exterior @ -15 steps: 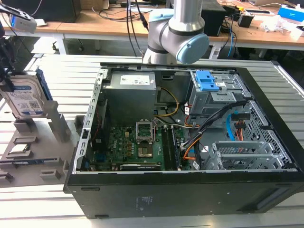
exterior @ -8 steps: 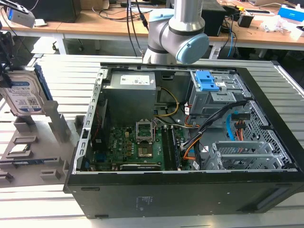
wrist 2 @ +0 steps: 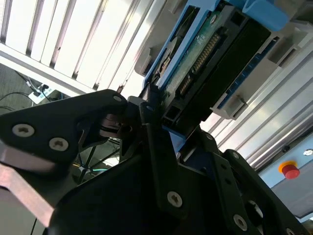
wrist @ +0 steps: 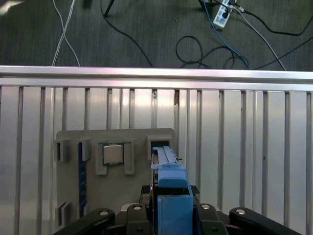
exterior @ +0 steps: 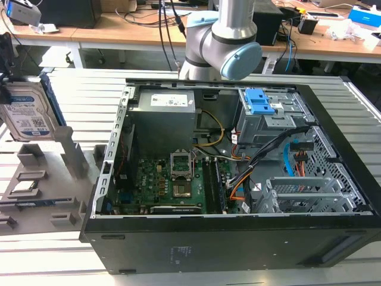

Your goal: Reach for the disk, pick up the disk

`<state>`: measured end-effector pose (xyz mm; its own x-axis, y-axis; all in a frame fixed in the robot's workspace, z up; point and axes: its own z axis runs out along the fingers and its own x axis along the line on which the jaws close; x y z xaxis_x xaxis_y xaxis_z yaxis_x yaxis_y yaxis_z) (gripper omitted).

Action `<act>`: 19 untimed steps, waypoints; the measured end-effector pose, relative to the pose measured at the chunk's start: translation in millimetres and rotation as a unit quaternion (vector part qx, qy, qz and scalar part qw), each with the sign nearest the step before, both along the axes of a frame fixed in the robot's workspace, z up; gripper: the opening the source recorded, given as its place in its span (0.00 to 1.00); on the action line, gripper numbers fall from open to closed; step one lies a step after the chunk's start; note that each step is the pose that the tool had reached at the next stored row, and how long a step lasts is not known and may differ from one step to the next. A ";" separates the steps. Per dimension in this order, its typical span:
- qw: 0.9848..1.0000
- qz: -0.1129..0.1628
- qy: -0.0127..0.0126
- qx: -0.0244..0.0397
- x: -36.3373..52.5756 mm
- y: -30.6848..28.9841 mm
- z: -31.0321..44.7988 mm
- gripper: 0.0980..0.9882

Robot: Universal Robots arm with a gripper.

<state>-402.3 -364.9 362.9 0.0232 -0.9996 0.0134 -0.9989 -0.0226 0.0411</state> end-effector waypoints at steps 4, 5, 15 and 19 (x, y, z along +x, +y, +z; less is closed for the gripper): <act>1.000 0.000 0.000 0.000 0.3 0.1 9.3 0.30; 1.000 0.000 0.000 0.000 0.4 0.1 10.9 0.30; 1.000 0.000 0.001 0.000 0.9 0.3 29.6 0.30; 1.000 0.000 0.001 0.000 1.1 0.3 37.9 0.30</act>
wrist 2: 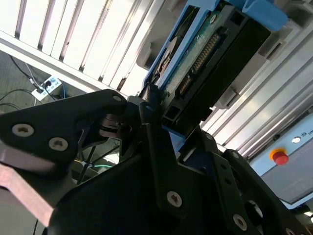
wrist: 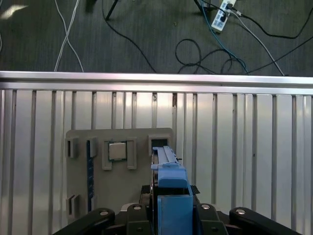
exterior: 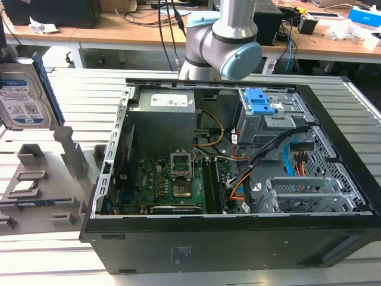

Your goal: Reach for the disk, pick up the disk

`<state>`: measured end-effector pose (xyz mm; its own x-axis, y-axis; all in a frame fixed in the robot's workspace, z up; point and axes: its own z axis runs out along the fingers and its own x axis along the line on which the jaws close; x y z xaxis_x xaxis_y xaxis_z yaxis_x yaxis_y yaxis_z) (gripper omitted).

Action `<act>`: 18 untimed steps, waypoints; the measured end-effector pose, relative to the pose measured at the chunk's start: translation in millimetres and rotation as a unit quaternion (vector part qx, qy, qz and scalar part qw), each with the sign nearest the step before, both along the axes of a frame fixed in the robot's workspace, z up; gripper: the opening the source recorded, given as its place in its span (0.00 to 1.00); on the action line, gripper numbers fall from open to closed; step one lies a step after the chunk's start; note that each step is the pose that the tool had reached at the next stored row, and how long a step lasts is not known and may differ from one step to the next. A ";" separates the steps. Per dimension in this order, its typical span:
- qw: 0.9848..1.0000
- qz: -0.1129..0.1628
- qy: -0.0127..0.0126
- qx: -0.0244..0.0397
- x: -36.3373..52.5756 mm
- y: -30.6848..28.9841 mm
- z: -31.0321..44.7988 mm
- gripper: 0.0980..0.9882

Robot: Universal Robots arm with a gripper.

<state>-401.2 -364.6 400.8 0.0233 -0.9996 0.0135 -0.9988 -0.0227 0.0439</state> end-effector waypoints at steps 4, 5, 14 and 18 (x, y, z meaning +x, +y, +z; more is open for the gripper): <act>1.000 0.000 0.001 0.000 0.4 0.0 10.8 0.30; 1.000 0.000 0.001 0.000 0.4 0.0 13.1 0.30; 1.000 0.000 0.001 0.000 0.9 0.0 29.4 0.30; 1.000 0.000 0.002 0.000 1.0 0.0 36.3 0.30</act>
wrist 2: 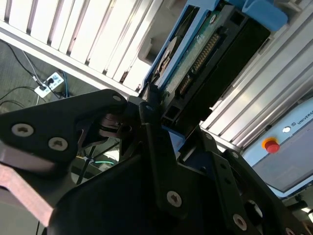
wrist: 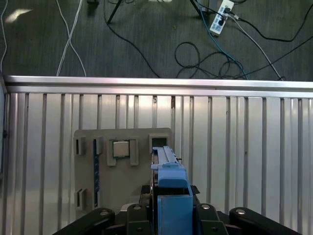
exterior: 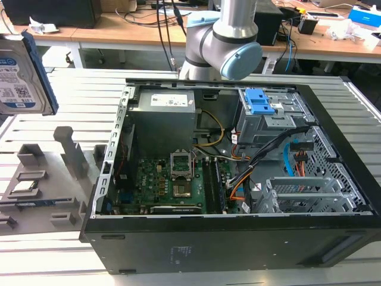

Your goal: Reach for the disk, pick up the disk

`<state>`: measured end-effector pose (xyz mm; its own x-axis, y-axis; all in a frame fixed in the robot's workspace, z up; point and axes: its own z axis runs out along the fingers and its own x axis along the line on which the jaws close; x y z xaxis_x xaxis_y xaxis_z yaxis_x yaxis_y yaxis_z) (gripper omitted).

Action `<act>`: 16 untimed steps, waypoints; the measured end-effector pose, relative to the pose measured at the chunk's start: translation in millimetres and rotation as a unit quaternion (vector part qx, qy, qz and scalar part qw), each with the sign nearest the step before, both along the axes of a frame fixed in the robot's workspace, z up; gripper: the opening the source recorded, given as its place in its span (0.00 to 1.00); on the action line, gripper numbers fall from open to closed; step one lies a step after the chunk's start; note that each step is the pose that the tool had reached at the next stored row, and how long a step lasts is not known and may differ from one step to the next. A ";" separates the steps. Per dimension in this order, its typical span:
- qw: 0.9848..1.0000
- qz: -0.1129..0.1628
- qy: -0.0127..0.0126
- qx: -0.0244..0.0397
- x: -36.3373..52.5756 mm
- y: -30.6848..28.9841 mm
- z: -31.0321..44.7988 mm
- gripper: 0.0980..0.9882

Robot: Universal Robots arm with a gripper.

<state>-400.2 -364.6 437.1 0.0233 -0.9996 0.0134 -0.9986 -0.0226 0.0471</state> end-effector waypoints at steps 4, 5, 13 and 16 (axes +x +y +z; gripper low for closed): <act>1.000 0.000 0.000 0.000 0.3 0.0 9.1 0.30; 1.000 0.000 0.000 0.000 0.3 0.0 11.2 0.30; 1.000 0.000 0.001 0.000 0.7 0.0 26.0 0.30; 1.000 0.000 0.001 0.000 1.0 0.0 33.0 0.30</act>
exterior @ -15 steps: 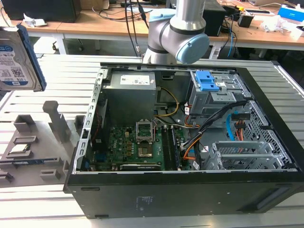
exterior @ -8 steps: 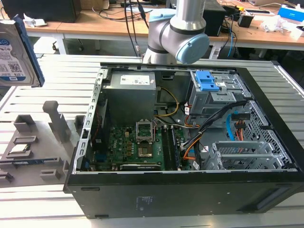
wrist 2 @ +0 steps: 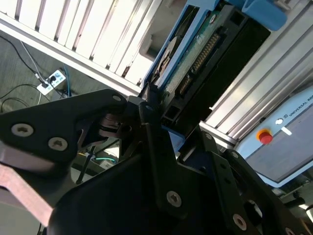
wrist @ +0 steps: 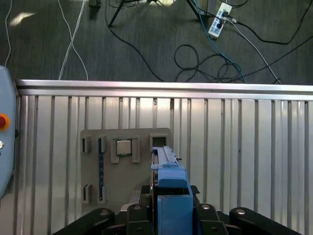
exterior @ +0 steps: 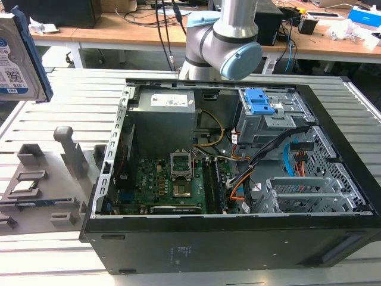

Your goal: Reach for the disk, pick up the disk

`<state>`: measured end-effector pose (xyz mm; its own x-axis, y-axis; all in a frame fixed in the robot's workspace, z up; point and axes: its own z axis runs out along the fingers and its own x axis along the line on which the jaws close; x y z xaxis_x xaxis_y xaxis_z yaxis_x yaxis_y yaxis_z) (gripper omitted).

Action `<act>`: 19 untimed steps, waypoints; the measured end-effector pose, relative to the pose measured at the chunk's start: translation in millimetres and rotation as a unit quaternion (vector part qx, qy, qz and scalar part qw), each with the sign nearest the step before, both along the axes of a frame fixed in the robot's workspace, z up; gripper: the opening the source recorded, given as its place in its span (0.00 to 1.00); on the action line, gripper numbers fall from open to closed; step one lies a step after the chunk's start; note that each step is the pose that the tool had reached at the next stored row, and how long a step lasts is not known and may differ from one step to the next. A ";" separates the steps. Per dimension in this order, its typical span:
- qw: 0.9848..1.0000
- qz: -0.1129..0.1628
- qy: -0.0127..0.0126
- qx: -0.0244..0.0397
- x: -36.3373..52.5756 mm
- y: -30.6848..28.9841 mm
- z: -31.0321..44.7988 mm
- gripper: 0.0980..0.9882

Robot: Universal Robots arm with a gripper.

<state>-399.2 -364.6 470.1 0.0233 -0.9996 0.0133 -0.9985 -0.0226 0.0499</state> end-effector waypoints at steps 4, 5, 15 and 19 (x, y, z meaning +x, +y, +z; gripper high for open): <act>1.000 0.000 0.000 0.000 0.2 0.0 5.9 0.30; 1.000 0.000 0.000 0.000 0.2 0.0 7.9 0.30; 1.000 0.000 0.001 0.000 1.0 0.0 29.7 0.30; 1.000 0.000 0.002 0.000 1.3 0.0 40.8 0.30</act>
<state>-397.9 -364.5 510.9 0.0234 -0.9996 0.0132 -0.9983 -0.0226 0.0535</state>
